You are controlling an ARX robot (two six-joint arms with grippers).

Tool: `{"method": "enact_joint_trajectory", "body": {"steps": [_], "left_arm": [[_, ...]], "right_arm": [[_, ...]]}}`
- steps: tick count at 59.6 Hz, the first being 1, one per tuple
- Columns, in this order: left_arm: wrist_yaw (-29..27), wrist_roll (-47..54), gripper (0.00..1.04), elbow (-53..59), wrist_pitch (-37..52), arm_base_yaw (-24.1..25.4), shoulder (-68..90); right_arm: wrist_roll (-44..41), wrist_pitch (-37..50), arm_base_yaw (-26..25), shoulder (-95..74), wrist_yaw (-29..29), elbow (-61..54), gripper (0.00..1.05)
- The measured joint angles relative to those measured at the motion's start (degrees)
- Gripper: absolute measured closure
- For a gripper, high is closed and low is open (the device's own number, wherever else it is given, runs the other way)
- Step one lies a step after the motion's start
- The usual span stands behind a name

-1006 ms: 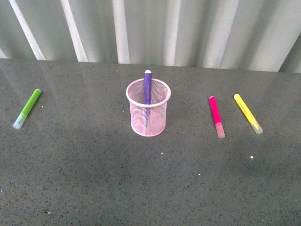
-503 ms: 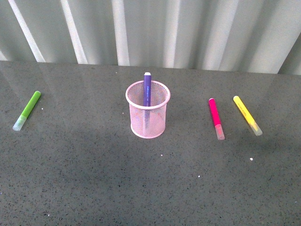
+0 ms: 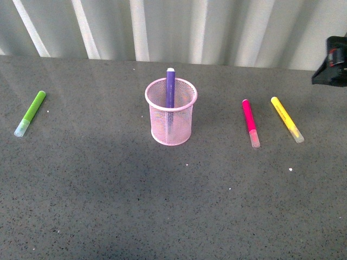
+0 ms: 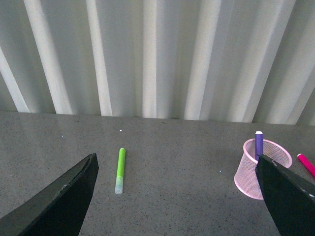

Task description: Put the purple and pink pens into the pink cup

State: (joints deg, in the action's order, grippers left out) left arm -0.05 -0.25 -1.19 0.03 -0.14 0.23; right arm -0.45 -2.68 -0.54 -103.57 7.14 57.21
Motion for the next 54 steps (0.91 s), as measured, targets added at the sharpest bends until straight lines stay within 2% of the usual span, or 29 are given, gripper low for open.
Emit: {"method": "enact_joint_trajectory", "body": {"steps": [6,31,54], "left_arm": [[0.00,0.00,0.07,0.00,0.00,0.00,0.00],[0.00,0.00,0.07,0.00,0.00,0.00,0.00],[0.02,0.00,0.07,0.00,0.00,0.00,0.00]], "right_arm": [[1.07,0.20,2.29,-4.68,-2.19,3.52,0.07],[7.87,-1.70,8.17,-19.80,-2.51,17.22,0.07],[12.83,-6.10,11.61,-29.55,-2.34,29.62,0.07]]}}
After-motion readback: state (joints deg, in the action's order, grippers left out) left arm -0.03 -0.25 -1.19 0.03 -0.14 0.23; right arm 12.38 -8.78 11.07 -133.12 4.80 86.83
